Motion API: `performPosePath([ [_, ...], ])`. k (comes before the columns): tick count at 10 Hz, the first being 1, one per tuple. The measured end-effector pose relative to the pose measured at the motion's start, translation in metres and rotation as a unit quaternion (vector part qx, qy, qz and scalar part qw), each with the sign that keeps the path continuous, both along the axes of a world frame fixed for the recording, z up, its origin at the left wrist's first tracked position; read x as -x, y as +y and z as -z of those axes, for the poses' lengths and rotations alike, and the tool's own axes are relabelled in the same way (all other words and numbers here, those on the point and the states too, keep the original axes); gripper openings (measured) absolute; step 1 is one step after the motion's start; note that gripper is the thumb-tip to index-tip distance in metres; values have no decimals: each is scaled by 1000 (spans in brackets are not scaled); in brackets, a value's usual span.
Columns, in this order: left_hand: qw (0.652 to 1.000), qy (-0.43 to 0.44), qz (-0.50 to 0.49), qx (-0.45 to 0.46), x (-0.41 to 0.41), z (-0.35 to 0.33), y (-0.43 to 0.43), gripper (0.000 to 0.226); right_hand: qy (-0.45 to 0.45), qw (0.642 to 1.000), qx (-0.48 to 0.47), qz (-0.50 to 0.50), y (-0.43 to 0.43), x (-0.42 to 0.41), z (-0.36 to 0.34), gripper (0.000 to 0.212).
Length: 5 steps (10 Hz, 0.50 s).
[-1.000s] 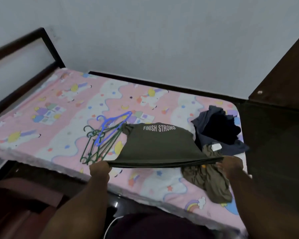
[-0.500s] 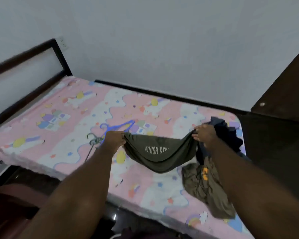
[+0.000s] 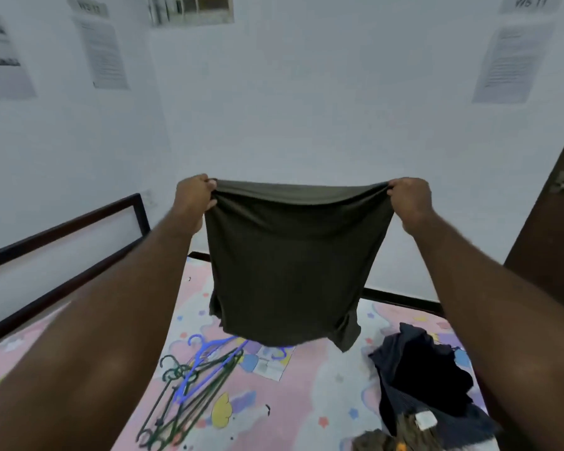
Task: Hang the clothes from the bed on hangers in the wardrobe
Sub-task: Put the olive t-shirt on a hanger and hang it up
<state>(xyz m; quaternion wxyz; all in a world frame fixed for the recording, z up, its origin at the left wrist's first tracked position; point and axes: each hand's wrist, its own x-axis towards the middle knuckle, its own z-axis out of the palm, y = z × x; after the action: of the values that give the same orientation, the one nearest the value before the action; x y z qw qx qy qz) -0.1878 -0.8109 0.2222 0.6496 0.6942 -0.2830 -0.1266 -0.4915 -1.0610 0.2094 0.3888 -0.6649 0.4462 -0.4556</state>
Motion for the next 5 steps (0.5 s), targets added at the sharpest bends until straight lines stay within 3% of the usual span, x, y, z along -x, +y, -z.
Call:
performPosePath([
  [1,993,30,-75,91,-5,18,11,28,-118,991,-52,-16,15,15,-3,20],
  [2,976,31,-192,100,2,35,26,32,-257,950,-158,-79,22,29,9,33],
  [3,966,53,-227,114,15,58,36,23,-379,892,-241,-51,33,44,27,36],
  [5,967,128,-204,81,68,124,61,25,-419,846,-329,-16,72,69,95,11],
])
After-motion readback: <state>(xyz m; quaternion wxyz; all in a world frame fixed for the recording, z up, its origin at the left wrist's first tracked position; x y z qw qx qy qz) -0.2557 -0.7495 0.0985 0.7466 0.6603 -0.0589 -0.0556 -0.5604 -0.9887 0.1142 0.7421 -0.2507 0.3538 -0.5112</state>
